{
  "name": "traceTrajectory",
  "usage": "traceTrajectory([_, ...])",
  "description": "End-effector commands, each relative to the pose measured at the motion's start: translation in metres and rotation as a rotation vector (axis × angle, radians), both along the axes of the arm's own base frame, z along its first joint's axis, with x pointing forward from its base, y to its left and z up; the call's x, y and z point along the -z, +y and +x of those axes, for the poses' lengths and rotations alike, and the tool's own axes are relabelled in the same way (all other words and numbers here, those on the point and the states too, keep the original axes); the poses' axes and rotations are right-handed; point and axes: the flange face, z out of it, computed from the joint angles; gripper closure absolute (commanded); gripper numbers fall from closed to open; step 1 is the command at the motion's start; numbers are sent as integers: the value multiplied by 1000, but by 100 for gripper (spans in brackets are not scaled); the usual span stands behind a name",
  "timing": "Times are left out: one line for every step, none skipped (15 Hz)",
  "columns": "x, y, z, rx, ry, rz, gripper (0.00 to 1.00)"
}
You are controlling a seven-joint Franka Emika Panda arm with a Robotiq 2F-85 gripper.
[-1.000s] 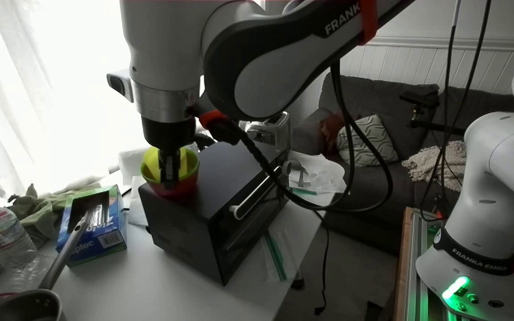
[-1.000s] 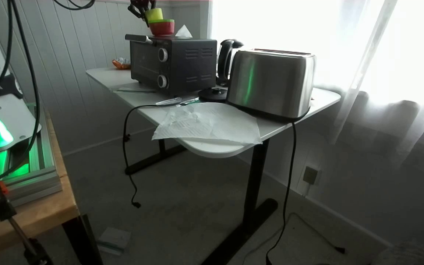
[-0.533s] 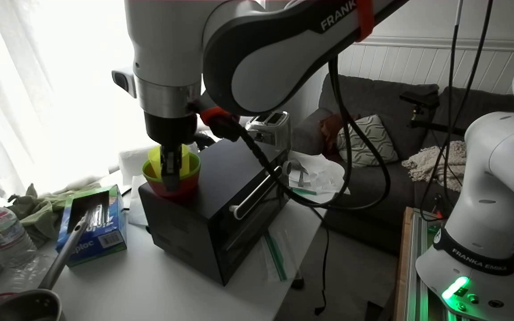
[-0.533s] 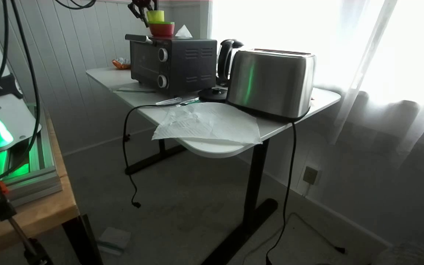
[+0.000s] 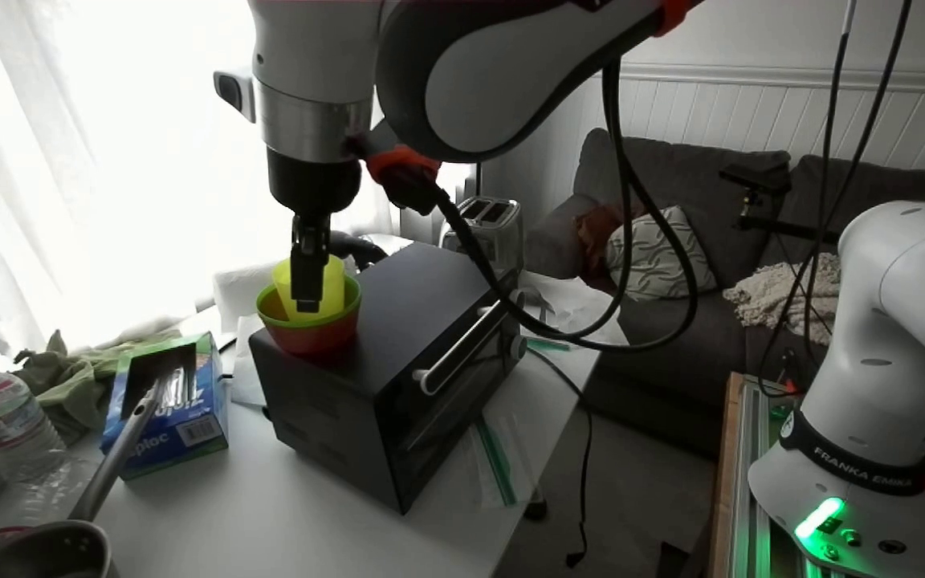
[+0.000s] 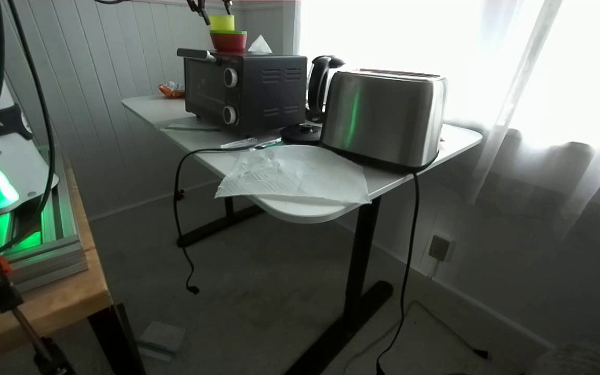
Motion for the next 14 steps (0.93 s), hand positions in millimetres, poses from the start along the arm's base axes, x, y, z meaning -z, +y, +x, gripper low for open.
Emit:
traceTrajectory([-6,-6,-7,-8,-11,11,48])
traceTrajectory([-7,-5,-7,-8,-12,12,55])
traceTrajectory([-7,-5,-7,-9,-11,12,62])
traceTrajectory([-7,-5,-7,-9,-11,11,70])
traceTrajectory([-8,-5,-7,-9,-11,10,76])
traceTrajectory([-9,-6,-7,-8,-13,8,84])
traceTrajectory([-12,-6,-7,-8,-15,6,90])
traceTrajectory([-14,-7,-7,-7,-18,3,97])
traceTrajectory([-17,-8,-8,-7,-22,0,98])
traceTrajectory([-22,-9,-8,-5,-30,-1,99])
traceTrajectory([-28,-10,-8,-5,-39,-7,100])
traceTrajectory([-36,-11,-9,-13,-50,-19,99])
traceTrajectory([-43,-13,-10,-13,-63,-24,97])
traceTrajectory([-49,-15,-10,-14,-72,-29,97])
